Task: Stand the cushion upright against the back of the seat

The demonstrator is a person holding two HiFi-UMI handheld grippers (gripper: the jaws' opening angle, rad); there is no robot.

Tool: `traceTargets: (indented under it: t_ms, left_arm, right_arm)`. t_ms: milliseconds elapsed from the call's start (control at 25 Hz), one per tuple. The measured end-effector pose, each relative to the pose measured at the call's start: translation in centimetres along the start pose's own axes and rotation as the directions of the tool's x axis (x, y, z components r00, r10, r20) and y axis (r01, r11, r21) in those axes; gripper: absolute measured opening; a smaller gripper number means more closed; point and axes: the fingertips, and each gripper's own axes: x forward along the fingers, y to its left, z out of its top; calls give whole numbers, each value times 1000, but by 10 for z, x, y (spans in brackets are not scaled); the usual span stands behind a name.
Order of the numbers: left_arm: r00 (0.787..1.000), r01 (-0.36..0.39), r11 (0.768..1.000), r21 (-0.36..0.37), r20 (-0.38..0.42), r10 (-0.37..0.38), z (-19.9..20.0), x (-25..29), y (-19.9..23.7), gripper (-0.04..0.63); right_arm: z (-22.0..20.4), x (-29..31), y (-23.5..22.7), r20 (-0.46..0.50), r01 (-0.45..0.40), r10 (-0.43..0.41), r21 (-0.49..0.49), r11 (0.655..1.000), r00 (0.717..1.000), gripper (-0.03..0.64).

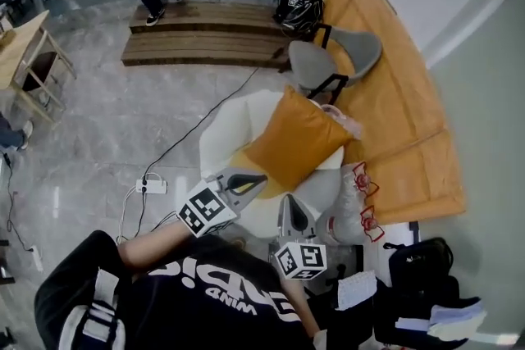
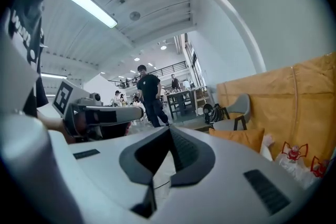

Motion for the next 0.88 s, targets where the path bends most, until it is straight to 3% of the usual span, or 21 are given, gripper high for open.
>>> traceTargets:
  t_ms: [880]
  left_arm:
    - [999,-44,999,7,-14,45,-3,-16,2,8]
  right_arm:
    - [-4,9,4,-1,-41,41,23,999,999,21]
